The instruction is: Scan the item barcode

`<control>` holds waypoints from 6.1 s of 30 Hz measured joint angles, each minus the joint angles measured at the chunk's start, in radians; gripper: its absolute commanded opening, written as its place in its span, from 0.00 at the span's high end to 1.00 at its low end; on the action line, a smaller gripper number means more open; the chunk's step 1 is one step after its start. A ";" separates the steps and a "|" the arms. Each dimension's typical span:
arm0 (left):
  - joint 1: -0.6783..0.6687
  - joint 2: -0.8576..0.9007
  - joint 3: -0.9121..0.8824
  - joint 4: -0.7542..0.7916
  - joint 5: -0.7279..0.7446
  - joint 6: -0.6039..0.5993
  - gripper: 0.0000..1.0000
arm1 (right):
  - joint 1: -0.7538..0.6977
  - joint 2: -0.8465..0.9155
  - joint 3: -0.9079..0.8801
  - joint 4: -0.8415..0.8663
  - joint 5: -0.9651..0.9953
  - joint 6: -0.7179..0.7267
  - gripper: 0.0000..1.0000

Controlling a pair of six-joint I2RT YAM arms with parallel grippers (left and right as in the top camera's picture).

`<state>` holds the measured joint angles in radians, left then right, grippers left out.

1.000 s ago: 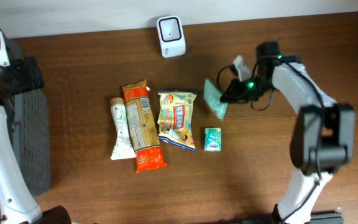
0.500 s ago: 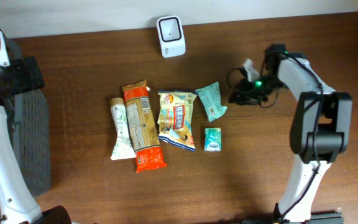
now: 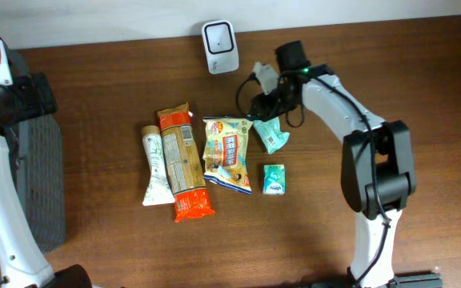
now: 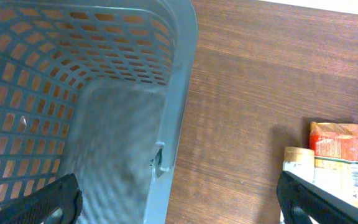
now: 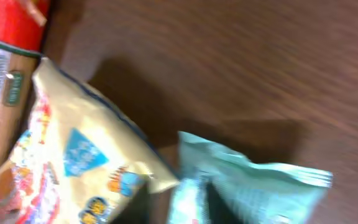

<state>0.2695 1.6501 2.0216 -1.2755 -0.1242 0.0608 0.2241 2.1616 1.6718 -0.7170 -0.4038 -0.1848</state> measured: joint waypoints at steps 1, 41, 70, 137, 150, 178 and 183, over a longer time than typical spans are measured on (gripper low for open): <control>0.000 0.000 0.000 0.000 0.000 0.000 0.01 | 0.018 0.003 0.000 0.001 0.000 0.023 0.96; 0.000 0.000 0.000 0.000 0.000 0.000 0.01 | 0.002 0.050 0.031 -0.294 0.190 0.467 0.94; 0.000 0.000 0.000 -0.002 0.000 0.000 0.01 | -0.348 -0.084 -0.394 0.055 -0.349 0.363 0.55; 0.000 0.000 0.000 -0.002 0.000 0.000 0.01 | -0.309 -0.296 -0.056 -0.257 -0.440 0.126 0.96; 0.000 0.000 0.000 -0.001 0.000 0.000 0.01 | -0.174 -0.316 0.316 -0.420 -0.491 0.001 0.96; 0.000 -0.001 0.000 -0.003 0.000 0.000 0.01 | 0.216 0.239 0.357 1.049 0.870 -0.809 0.96; 0.000 -0.001 0.000 -0.002 0.000 0.000 0.01 | 0.169 0.204 0.365 0.775 0.900 -0.441 0.64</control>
<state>0.2695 1.6493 2.0216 -1.2778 -0.1246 0.0608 0.3927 2.3661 2.0365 0.0582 0.4957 -0.6254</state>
